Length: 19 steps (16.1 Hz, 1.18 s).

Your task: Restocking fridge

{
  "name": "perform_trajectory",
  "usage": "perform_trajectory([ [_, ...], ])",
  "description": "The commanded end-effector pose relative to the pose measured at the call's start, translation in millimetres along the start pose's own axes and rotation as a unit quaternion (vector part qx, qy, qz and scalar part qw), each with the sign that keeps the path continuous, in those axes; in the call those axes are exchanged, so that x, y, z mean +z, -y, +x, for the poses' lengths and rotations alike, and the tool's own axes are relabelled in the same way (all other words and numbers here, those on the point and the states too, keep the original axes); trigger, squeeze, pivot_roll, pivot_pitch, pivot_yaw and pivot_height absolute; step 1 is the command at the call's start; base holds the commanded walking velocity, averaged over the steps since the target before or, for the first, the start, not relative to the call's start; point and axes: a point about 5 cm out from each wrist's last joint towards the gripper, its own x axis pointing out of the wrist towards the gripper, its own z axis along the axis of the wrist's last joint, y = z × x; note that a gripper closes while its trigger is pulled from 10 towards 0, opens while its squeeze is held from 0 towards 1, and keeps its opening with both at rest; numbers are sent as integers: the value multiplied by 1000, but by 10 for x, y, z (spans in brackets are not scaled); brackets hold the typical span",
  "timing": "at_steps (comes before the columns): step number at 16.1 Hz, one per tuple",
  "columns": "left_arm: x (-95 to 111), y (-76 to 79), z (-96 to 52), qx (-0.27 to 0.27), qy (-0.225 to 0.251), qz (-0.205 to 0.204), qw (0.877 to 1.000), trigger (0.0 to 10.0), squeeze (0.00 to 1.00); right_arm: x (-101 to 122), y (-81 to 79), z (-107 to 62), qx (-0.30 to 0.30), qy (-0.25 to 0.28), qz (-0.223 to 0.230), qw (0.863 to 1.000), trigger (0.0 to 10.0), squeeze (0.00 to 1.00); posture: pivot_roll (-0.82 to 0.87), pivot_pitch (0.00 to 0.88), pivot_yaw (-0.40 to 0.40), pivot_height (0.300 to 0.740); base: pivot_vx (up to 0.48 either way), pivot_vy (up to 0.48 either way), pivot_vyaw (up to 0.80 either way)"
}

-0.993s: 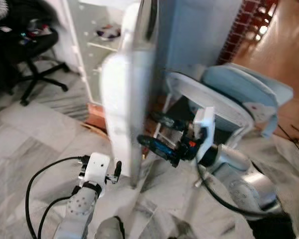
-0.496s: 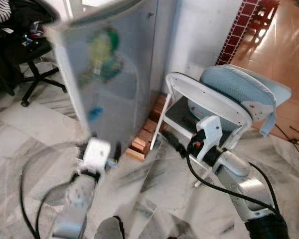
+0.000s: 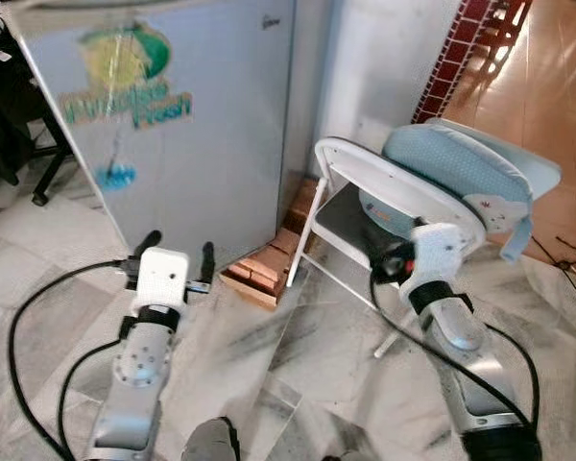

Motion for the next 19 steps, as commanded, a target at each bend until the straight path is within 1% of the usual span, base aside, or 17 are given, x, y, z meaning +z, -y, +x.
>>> perform_trajectory([
  [1,-1,-6,27,9,2,-7,1000,10000,0,-30,9,12,-38,-1,70,997,10000,0,165,72,-42,740,0,461,0],
  [2,17,31,50,4,10,-10,1000,10000,0,-57,3,6,-57,3,70,996,10000,0,162,67,-39,740,0,461,0],
  [3,36,49,71,0,16,-14,1000,10000,0,-90,22,-1,-75,0,88,993,10000,0,155,62,-33,740,0,461,0],
  [4,82,45,119,-6,26,-28,999,10000,0,-111,116,-23,-94,-2,85,992,10000,0,141,53,-29,740,0,472,0],
  [6,73,15,130,3,23,-39,999,10000,0,-131,194,-55,-99,-10,58,993,10000,0,137,54,-31,740,0,472,0],
  [7,42,4,118,3,19,-40,999,10000,0,-150,259,-72,-116,-13,47,992,10000,0,137,59,-35,740,0,472,0],
  [8,20,8,109,3,14,-51,999,10000,0,-158,275,-74,-123,-10,40,992,10000,0,137,60,-36,740,0,472,0],
  [9,6,10,93,3,11,-59,998,10000,0,-150,254,-77,-115,6,42,992,10000,0,140,64,-38,740,0,476,0],
  [10,0,16,76,3,10,-58,998,10000,0,-154,240,-80,-112,3,33,993,10000,0,142,68,-37,740,0,476,0],
  [11,-24,26,56,4,4,-63,998,10000,0,-182,233,-86,-122,-5,41,992,10000,0,142,69,-37,740,0,480,0],
  [12,-48,47,32,3,-1,-70,998,10000,0,-205,221,-108,-120,-15,79,989,10000,0,144,68,-37,740,0,480,0],
  [13,-51,66,20,0,-2,-77,997,10000,0,-182,220,-138,-125,4,83,989,10000,0,139,67,-33,740,0,480,0],
  [14,-48,69,18,6,-2,-81,997,10000,0,-202,216,-156,-125,-1,91,988,10000,0,139,65,-33,740,0,480,0],
  [16,-64,87,1,2,-3,-76,997,10000,0,-240,217,-186,-122,-5,85,989,10000,0,134,55,-29,740,0,480,0],
  [18,-66,84,-16,-1,-2,-75,997,10000,0,-238,234,-202,-117,-5,76,990,10000,0,132,51,-28,740,0,480,-669],
  [19,-48,66,1,-1,5,-82,997,10000,0,-229,253,-211,-116,-4,64,991,10000,0,126,48,-25,740,0,480,-800],
])
